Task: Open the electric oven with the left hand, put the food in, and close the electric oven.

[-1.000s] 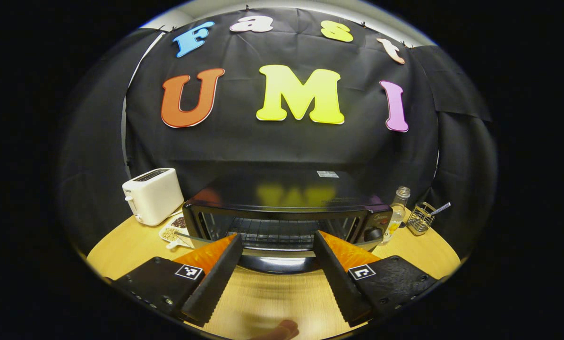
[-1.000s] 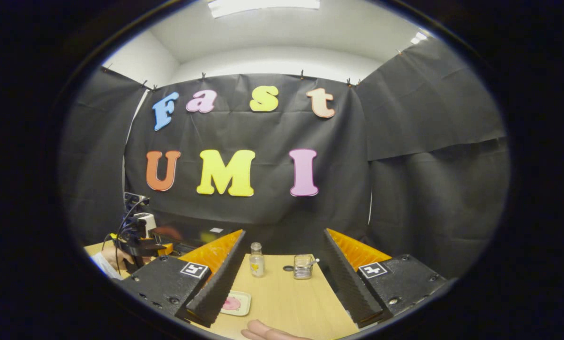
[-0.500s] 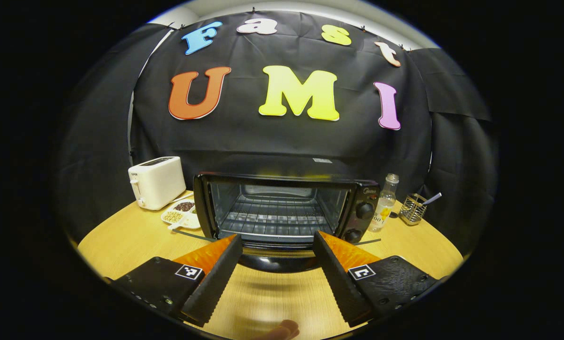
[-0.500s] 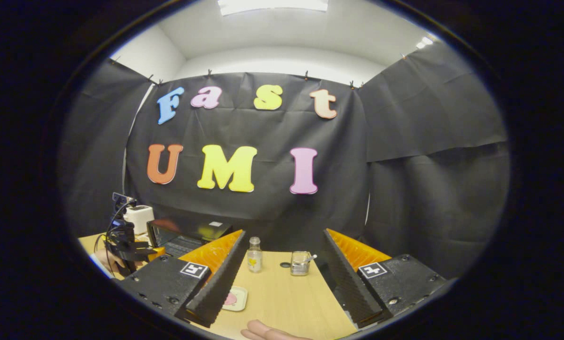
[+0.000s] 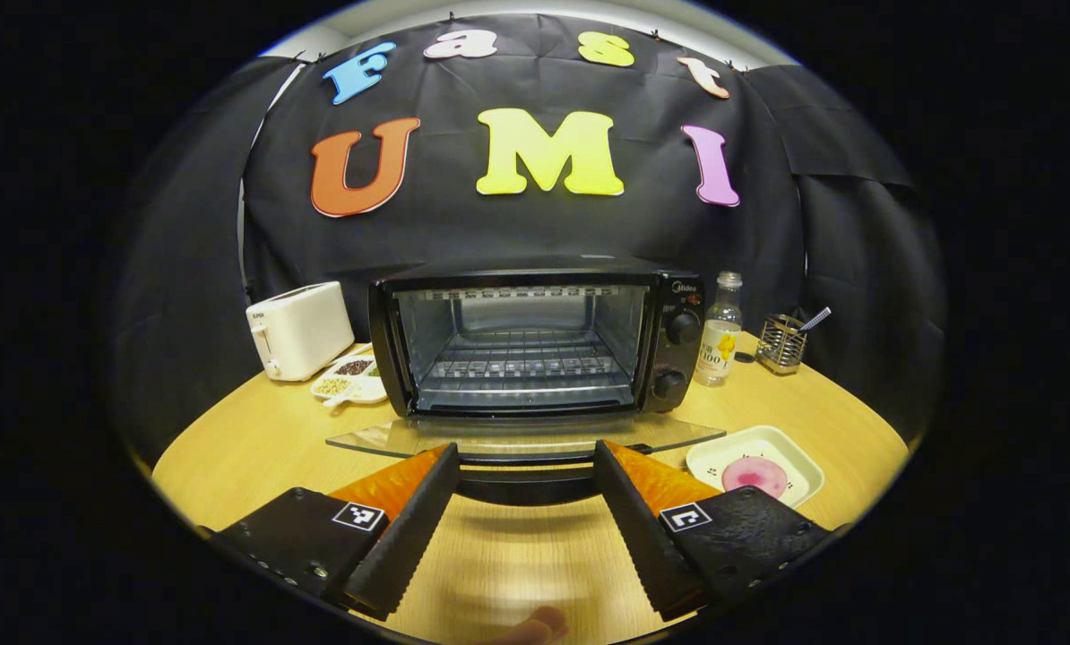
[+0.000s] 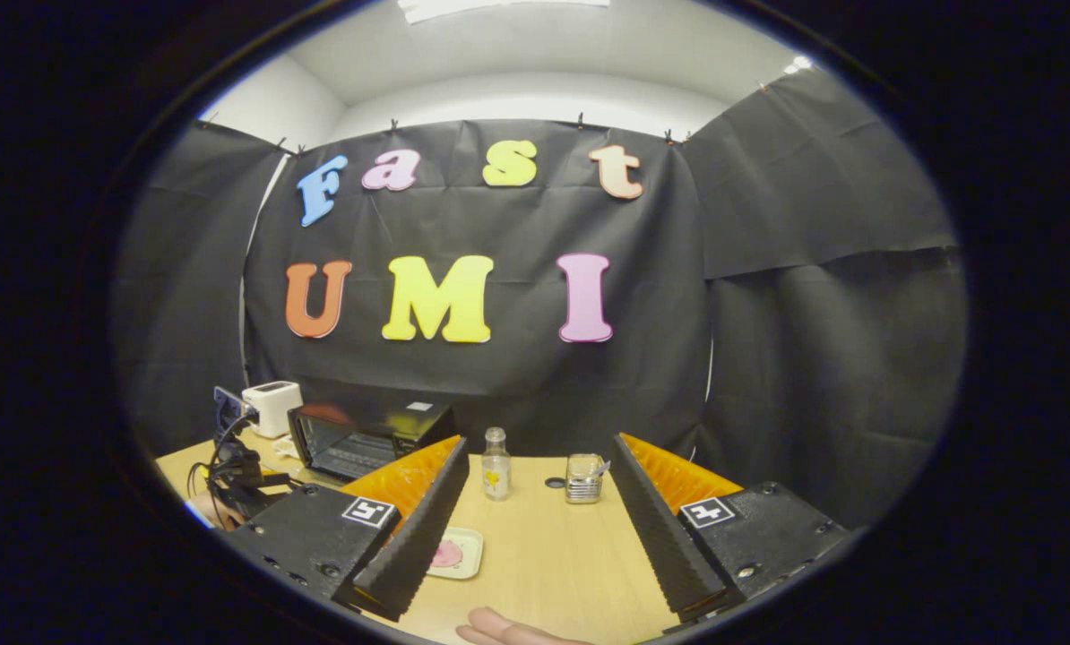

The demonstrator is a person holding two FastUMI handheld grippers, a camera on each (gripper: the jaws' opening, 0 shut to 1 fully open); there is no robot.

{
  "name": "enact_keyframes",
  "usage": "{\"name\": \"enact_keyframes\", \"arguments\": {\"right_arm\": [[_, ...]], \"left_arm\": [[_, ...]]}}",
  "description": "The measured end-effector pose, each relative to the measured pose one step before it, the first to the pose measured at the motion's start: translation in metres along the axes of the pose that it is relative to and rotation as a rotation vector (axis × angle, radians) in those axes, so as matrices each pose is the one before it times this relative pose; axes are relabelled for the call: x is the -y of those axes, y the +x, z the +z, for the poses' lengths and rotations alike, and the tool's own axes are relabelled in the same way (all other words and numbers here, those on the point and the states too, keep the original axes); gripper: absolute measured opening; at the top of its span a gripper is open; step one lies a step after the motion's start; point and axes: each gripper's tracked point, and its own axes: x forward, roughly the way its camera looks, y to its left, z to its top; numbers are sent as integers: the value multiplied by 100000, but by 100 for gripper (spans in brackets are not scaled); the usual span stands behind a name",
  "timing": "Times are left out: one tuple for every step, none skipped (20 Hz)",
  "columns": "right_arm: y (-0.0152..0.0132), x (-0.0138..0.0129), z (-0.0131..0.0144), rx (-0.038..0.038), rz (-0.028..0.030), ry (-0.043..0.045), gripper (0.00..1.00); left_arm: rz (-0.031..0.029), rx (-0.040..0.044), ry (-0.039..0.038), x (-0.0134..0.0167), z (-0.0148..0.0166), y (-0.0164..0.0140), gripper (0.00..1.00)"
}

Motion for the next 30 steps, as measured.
{"name": "enact_keyframes", "arguments": {"right_arm": [[129, -231, -673, -1941, 1065, 125, 100], [184, -206, -562, -2071, 1012, 272, 100], [169, -148, -565, -2179, 895, 193, 100], [268, -58, -406, -1884, 520, 317, 100], [265, -56, -425, -1694, 264, 181, 100], [312, 12, -361, -1678, 92, -9, 100], [210, 1, -527, -1837, 98, -158, 100], [304, -12, -467, -2087, 4, 15, 100], [294, 84, -694, -2722, 13, 288, 100], [396, -42, -549, -2688, 389, 736, 100], [476, -101, -637, -2897, 627, 557, 100], [454, -58, -532, -2596, 437, 523, 100], [661, 29, -616, -2674, 168, 517, 99], [689, 5, -491, -2661, 185, 159, 100], [760, -37, -751, -2914, 66, -106, 100], [815, -55, -530, -2730, 248, -138, 100], [990, -105, -721, -2996, 97, -286, 100], [960, -127, -683, -3026, 130, -78, 100], [1088, -134, -767, -2755, 745, 28, 100], [1102, -364, -684, -2693, 1139, 294, 100], [1284, -277, -760, -2614, 1065, 426, 100], [1303, -256, -563, -2484, 726, 821, 100], [1273, -362, -619, -2188, 998, 1197, 100], [1227, -311, -668, -3007, 364, 205, 100], [1017, -186, -680, -2203, 866, 194, 99], [923, -337, -464, -1818, 1656, 20, 96], [920, -346, -455, -2429, 1442, 49, 95], [920, -436, -338, -1461, 1859, 472, 94], [927, -505, -125, -1143, 1851, 417, 94], [1137, -361, -116, -1349, 1150, 729, 93]], "left_arm": [[24, -1518, -208, 30, -975, 69, 96], [-59, -1289, 237, 92, -859, -65, 96], [-112, -2681, -101, 78, -1158, 124, 96], [-20, -3345, -966, 32, -1122, 234, 95], [-49, -2812, -1304, -62, -991, 221, 96], [-84, -2790, -1700, -2, -853, 163, 95], [-14, -106, -694, 31, -104, 3, 96], [27, 1315, 631, 41, 271, -145, 96], [-36, 1111, 507, 169, 341, 12, 96], [286, 251, -253, -100, 159, -134, 95], [1174, -649, -106, -497, -175, -35, 96], [1987, -1300, -497, -516, -160, -307, 97], [734, -81, -995, -192, 211, -446, 97], [-320, 1595, -1274, 61, 529, -667, 97], [-436, 2364, -1331, 106, 829, -901, 97], [-392, 2976, -1177, 42, 969, -1003, 97], [282, 2086, -1193, -51, 957, -1149, 96], [630, 2446, -611, -96, 1023, -1179, 96], [239, 3375, -268, 0, 1386, -1156, 96], [-139, 3926, 328, 92, 1511, -1174, 96], [-303, 4120, 597, 175, 1587, -1243, 95], [-166, 3747, 842, 72, 1513, -1161, 95], [-44, 3501, 783, 30, 1479, -1191, 95], [216, 3469, 1231, 33, 1466, -1140, 95], [224, 4184, 1644, -6, 1727, -1119, 95], [266, 3869, 2061, -44, 1504, -1142, 95], [304, 3531, 2209, -130, 1405, -1068, 95], [506, 2948, 2039, -208, 1217, -996, 95], [1432, 1820, 1483, -298, 921, -869, 95], [1745, 548, 492, -406, 533, -1010, 95]]}}
